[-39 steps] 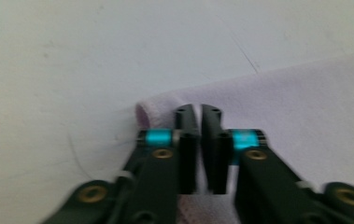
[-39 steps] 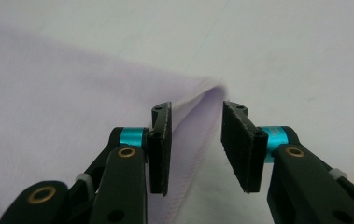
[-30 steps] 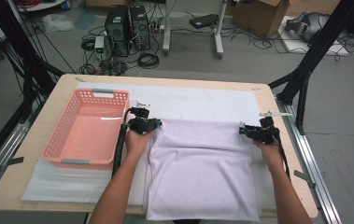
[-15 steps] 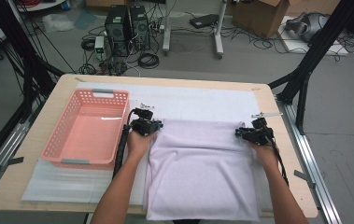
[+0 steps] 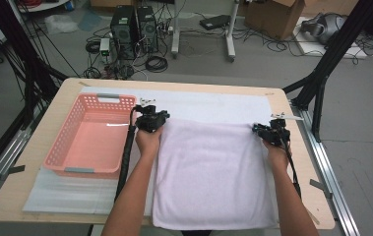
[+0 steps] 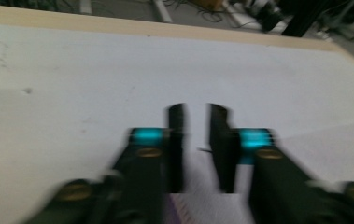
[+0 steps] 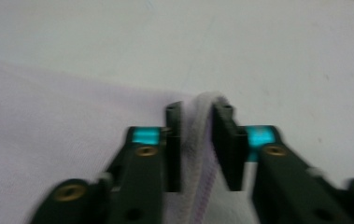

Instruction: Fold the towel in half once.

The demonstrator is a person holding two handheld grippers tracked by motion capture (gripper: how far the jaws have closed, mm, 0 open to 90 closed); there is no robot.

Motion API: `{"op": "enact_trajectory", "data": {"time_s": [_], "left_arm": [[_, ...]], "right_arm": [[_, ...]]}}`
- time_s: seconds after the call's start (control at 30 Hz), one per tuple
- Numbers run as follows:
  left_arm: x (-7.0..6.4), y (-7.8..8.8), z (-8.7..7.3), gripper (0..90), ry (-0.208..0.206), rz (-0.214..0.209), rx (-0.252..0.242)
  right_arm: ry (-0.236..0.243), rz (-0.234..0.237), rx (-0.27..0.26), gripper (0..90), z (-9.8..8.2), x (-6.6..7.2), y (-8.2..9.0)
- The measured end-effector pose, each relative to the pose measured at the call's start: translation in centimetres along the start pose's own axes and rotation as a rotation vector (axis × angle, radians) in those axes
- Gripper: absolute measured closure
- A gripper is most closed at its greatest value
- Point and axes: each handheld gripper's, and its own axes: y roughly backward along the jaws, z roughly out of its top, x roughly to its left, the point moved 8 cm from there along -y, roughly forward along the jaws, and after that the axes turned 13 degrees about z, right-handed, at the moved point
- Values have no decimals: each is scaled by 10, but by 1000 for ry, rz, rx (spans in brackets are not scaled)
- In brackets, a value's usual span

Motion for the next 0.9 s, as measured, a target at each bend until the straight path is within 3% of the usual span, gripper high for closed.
{"op": "enact_trajectory", "data": {"time_s": [0.07,0.2,0.37,0.43,0.5,0.53,0.57,0.6,0.63,0.7,0.8,0.9], "left_arm": [[6,-1,-7,531,-11,6,54],[4,-2,-19,481,-42,-33,130],[-3,-8,-28,455,-48,-60,178],[-5,-8,-31,448,-103,-48,167],[-7,-7,-33,522,-186,-16,158],[-9,-5,-36,693,-239,-39,166],[-10,-4,-37,800,-247,-38,159],[-10,-4,-37,846,-221,-40,168],[-9,-4,-36,855,-171,-33,183],[-7,-4,-32,868,-139,-3,186],[-4,2,-14,879,-86,19,91],[-6,7,5,879,-68,27,9]], "right_arm": [[-15,-9,-12,610,1,-2,5],[-14,-20,-44,590,6,-8,15],[-19,40,56,533,-7,-4,7],[6,39,96,533,-12,-3,4],[36,28,130,550,-16,-1,2],[60,13,138,600,-17,1,2],[82,24,149,778,-18,4,2],[92,58,151,828,-19,8,2],[106,34,147,846,-19,11,1],[99,27,138,862,-20,11,1],[80,25,86,867,-14,7,5],[154,-21,-1,868,3,9,10]]}}
